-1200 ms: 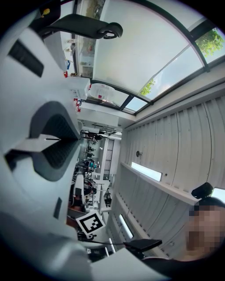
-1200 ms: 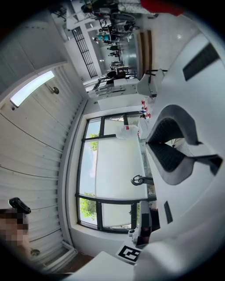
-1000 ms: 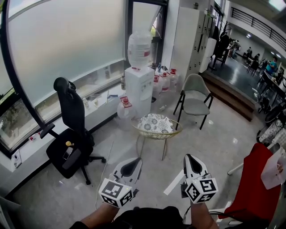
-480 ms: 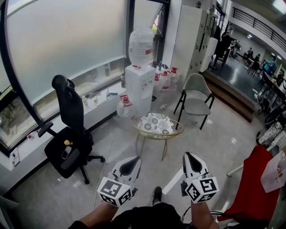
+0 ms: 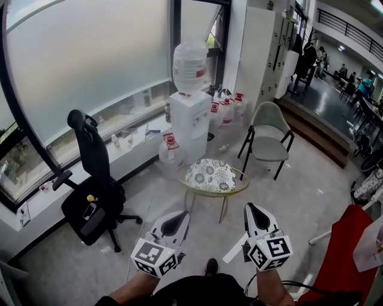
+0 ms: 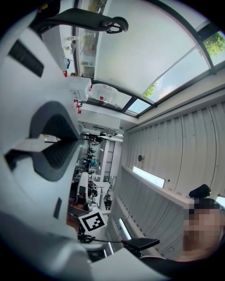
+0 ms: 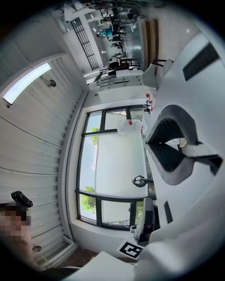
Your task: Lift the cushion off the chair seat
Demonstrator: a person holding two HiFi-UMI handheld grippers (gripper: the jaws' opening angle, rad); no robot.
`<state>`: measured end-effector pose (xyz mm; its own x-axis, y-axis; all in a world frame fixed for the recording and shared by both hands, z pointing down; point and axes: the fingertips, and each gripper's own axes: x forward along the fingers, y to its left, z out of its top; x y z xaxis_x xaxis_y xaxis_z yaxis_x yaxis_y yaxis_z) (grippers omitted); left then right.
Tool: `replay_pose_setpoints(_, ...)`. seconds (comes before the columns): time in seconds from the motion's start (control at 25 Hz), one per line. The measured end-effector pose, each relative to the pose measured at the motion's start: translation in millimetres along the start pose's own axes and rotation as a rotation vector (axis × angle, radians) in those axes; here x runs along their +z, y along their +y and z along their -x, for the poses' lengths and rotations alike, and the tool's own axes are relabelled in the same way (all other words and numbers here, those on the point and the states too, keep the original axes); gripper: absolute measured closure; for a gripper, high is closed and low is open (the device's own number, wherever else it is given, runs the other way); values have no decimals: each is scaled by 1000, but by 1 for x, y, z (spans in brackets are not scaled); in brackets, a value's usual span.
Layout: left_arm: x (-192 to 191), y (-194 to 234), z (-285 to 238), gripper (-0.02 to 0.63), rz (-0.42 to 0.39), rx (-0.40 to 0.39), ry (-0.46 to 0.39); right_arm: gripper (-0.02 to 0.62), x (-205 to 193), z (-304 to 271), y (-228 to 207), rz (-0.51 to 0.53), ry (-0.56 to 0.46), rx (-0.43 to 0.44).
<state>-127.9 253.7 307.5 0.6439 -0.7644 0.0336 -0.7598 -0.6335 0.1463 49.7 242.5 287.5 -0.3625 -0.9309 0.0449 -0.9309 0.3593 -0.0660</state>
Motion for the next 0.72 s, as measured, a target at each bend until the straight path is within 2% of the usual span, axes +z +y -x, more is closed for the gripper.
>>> replay_pose_setpoints(0.36,7,6,-67,598,-12,16,10,588,5,-38,-60,-22,0,10)
replay_pose_setpoints(0.72,7,-7,-129,598,-13,32,26,588,7,-56,-120,-47,-14,31)
